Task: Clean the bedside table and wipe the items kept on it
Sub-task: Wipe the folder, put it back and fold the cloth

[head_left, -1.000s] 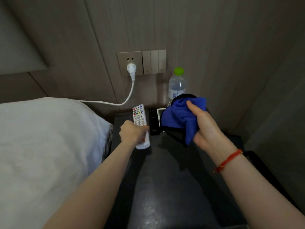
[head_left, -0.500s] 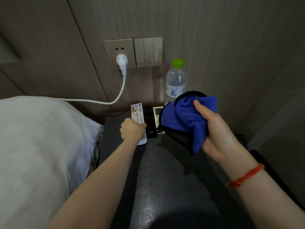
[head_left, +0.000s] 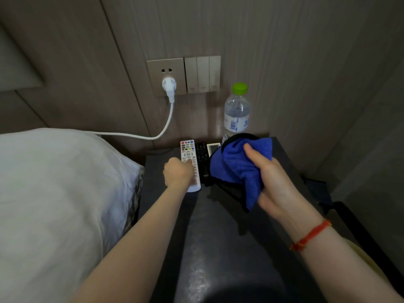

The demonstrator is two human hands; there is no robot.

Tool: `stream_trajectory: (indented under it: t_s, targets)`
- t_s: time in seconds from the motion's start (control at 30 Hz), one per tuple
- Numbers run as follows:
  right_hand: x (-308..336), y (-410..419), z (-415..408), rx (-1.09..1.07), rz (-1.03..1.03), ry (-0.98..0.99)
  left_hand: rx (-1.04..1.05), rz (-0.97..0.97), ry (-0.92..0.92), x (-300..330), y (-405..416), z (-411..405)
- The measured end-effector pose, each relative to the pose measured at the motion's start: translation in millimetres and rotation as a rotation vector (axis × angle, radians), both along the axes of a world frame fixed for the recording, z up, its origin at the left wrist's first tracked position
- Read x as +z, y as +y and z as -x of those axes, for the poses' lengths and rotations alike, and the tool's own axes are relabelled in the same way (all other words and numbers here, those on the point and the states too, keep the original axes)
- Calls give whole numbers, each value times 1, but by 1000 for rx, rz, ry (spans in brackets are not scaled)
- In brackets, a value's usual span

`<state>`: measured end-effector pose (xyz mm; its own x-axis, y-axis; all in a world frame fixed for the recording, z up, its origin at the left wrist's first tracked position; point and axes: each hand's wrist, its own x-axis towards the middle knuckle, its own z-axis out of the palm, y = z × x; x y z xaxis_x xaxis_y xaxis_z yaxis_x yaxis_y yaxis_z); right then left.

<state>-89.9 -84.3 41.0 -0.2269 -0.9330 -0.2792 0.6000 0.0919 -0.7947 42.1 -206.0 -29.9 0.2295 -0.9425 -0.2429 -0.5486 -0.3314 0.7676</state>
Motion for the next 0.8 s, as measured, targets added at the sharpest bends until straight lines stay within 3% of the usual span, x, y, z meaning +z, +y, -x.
stream_trajectory:
  t_s: [0.17, 0.43, 0.8]
  targets:
    - [11, 8, -25, 8, -2, 15, 126, 156, 222, 38, 40, -26]
    - [38, 33, -107, 112, 84, 85, 120, 216, 370, 93, 124, -96]
    - [70, 82, -248, 402, 128, 166, 269, 306, 299, 147, 212, -234]
